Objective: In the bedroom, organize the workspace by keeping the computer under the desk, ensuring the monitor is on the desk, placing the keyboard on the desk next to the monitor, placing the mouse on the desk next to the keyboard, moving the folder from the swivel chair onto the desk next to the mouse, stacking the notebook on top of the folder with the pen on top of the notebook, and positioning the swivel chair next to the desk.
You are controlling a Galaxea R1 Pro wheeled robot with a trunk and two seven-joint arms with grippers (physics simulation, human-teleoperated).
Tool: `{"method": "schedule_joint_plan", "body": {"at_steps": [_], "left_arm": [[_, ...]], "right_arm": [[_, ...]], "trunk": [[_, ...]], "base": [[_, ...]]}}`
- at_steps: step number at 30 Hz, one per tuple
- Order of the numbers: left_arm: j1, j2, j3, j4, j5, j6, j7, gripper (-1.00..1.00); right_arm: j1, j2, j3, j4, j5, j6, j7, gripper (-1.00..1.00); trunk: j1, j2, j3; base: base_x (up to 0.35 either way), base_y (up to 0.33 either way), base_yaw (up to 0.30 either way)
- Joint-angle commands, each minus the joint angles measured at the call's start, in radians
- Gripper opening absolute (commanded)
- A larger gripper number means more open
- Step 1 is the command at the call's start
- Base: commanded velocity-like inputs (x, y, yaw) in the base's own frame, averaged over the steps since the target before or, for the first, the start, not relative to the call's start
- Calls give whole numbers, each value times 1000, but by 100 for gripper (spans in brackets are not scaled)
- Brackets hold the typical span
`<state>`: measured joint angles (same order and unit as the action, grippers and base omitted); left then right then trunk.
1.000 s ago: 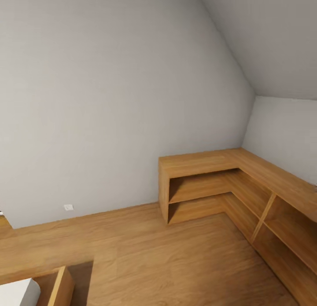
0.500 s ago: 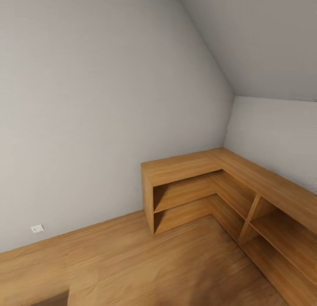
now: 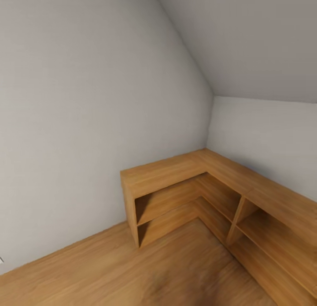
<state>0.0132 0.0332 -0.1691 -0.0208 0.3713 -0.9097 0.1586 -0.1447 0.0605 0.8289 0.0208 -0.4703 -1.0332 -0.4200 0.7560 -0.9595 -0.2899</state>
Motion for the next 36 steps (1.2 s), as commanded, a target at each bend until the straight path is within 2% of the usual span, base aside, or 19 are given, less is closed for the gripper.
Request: {"method": "schedule_joint_plan", "body": {"at_steps": [1,6,16,23,36], "left_arm": [[1,0,-9,-2,0,-1,10,100],[1,0,-9,-2,0,3,11,100],[1,-1,-10,-2,0,5,13,100],[1,0,-9,-2,0,5,13,100],[1,1,-9,-2,0,3,13,100]], "right_arm": [[-1,1,9,2,-4,-2,-5,100],[-1,1,9,2,-4,-2,-5,100],[-1,2,9,2,-4,-2,-5,100],[-1,2,9,2,-4,-2,-5,100],[-1,2,9,2,-4,-2,-5,100]], "trunk": [[1,-1,-1],[1,-1,-1],[1,-1,2],[1,-1,4],[1,-1,8]], "base": [[327,0,-282],[277,0,-285],[78,0,-289],[253,10,-290],[304,162,-290]]}}
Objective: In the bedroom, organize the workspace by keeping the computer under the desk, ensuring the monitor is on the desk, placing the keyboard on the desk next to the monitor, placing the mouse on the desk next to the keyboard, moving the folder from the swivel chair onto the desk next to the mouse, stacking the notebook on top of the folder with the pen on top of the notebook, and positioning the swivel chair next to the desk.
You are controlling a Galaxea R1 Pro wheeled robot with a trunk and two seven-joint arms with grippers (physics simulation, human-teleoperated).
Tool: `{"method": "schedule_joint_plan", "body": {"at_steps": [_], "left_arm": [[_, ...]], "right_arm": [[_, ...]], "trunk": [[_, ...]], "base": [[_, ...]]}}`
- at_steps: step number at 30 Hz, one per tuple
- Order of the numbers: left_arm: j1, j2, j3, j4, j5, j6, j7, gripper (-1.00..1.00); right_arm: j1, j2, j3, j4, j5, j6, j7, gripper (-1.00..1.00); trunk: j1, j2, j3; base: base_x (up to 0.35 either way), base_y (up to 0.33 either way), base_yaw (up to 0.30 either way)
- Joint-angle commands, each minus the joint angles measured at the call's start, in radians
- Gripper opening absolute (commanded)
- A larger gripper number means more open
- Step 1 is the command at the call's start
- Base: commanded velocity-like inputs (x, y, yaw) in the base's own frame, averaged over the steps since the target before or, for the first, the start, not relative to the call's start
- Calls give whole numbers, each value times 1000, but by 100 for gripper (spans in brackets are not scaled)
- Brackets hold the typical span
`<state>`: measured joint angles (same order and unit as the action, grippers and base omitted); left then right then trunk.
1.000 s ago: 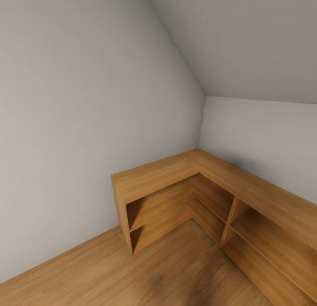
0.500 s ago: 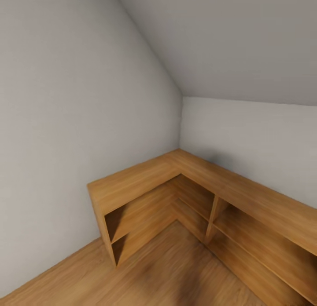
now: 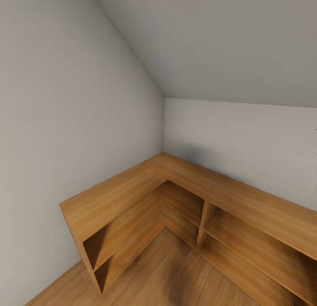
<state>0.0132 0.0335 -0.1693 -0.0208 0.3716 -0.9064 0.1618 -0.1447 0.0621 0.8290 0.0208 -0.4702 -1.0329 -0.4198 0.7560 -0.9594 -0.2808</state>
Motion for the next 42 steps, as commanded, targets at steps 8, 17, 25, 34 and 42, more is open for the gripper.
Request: {"method": "schedule_joint_plan", "body": {"at_steps": [8,17,25,34,42], "left_arm": [[1,0,-9,-2,0,1,9,100],[1,-3,-10,-2,0,4,6,100],[1,-3,-10,-2,0,5,5,100],[1,-3,-10,-2,0,4,5,100],[1,-4,-11,-2,-2,4,5,100]], "right_arm": [[-1,0,9,2,-4,-3,-5,100],[-1,-1,7,2,-4,15,10,100],[-1,-1,7,2,-5,16,15,100],[-1,-1,7,2,-6,15,15,100],[-1,-1,7,2,-4,15,15,100]], "trunk": [[1,-1,2],[1,-1,5],[1,-1,7],[1,-1,10],[1,-1,13]], "base": [[289,228,-290],[47,41,-290],[-159,150,-290],[-67,67,-290],[-2,2,-290]]}}
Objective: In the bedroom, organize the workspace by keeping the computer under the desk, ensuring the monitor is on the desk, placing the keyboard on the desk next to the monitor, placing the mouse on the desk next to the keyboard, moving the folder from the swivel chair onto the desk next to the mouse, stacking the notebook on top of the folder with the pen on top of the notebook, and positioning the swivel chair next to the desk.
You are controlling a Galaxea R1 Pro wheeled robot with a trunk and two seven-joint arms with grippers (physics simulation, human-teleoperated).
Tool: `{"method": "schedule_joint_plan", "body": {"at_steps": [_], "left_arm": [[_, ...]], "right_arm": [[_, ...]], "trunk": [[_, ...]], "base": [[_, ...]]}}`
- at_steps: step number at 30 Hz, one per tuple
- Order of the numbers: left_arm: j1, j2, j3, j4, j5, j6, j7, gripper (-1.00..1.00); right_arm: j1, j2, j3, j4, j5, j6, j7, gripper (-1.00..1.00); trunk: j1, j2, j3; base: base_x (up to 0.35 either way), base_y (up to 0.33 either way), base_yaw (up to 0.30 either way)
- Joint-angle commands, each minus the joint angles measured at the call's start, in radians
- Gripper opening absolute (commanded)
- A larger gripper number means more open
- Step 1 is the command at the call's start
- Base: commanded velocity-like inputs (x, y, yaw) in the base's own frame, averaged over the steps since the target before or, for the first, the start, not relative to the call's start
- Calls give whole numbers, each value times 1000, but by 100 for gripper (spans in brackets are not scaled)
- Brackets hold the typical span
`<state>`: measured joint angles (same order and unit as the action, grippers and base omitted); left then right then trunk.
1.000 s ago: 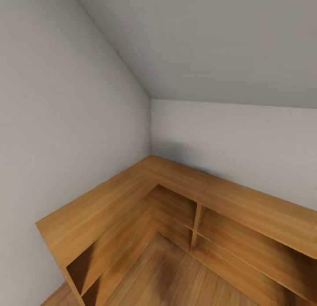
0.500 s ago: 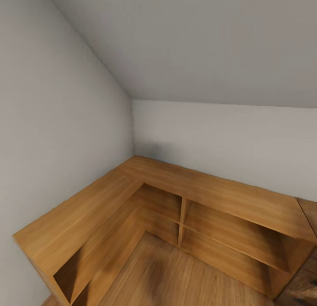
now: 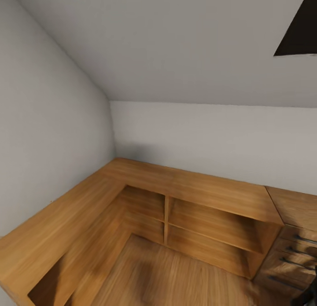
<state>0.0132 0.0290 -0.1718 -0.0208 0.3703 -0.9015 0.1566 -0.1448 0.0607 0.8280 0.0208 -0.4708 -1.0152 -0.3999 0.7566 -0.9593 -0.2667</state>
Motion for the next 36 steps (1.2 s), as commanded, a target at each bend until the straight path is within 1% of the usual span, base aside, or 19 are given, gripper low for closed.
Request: {"method": "schedule_joint_plan", "body": {"at_steps": [1,9,22,36], "left_arm": [[1,0,-8,-2,0,-1,11,100],[1,0,-9,-2,-1,-2,11,100],[1,0,-9,-2,-1,-1,11,100],[1,2,-9,-2,-1,-1,11,100]], "right_arm": [[-1,1,8,2,-3,-2,-5,100],[-1,1,7,2,-6,-2,-6,100],[-1,1,5,2,-11,-2,-7,100],[-1,-1,5,2,-11,-2,-7,100]], "trunk": [[0,-1,-1],[0,-1,0],[0,-1,1],[0,-1,5]], "base": [[0,0,-290],[22,13,-289],[233,190,-280],[19,27,-290]]}}
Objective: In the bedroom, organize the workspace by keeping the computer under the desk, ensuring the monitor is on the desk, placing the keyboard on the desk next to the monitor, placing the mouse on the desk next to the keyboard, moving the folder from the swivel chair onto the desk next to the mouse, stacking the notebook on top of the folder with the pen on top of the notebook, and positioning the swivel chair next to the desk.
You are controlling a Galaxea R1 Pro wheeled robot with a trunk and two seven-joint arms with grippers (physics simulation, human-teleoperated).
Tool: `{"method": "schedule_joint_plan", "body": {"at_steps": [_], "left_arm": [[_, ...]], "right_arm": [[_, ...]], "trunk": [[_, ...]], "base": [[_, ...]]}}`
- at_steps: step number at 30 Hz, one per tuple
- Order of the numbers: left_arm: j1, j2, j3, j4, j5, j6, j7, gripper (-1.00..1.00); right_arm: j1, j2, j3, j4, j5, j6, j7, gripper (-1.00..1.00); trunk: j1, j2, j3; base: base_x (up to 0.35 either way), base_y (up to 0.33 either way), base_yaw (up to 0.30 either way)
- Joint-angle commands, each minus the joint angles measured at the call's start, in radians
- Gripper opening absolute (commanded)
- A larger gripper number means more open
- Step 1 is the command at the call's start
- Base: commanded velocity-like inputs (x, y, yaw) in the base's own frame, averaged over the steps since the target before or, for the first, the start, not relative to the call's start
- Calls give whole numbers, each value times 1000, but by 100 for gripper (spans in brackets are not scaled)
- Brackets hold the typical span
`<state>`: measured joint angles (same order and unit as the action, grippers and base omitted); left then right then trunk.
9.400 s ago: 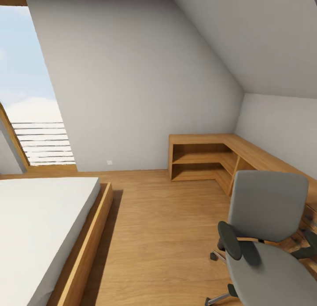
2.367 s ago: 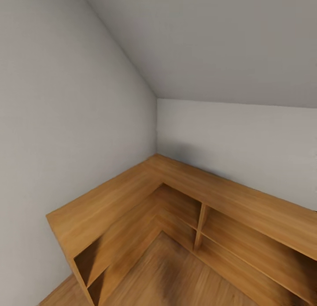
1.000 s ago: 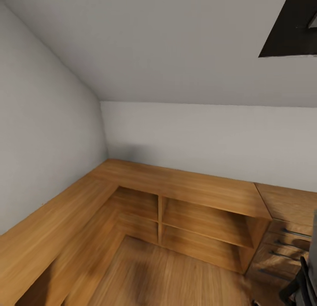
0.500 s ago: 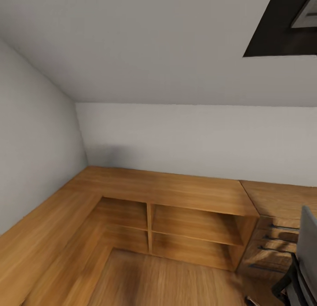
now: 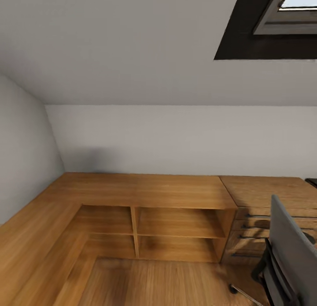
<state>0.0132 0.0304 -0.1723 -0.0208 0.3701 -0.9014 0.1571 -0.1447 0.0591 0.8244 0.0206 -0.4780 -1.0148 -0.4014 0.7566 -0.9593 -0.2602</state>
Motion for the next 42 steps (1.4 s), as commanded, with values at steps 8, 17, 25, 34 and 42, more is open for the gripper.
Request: {"method": "schedule_joint_plan", "body": {"at_steps": [8,17,25,34,42], "left_arm": [[1,-1,-9,-2,0,-1,10,100],[1,0,-9,-2,0,-1,10,100],[1,0,-8,-2,0,1,11,100],[1,0,-6,-2,0,1,13,100],[1,0,-6,-2,1,0,13,100]], "right_arm": [[-1,1,9,2,-4,-2,-4,100],[-1,1,10,2,-3,-2,-4,100],[-1,1,10,2,-1,-2,-4,100],[-1,1,10,2,-1,-2,-4,100],[-1,1,10,2,1,-2,-4,100]], "trunk": [[0,-1,2],[0,-1,5],[0,-1,9],[0,-1,13],[0,-1,16]], "base": [[2,89,-291],[97,231,-291],[117,188,-291],[10,14,-291],[0,1,-291]]}}
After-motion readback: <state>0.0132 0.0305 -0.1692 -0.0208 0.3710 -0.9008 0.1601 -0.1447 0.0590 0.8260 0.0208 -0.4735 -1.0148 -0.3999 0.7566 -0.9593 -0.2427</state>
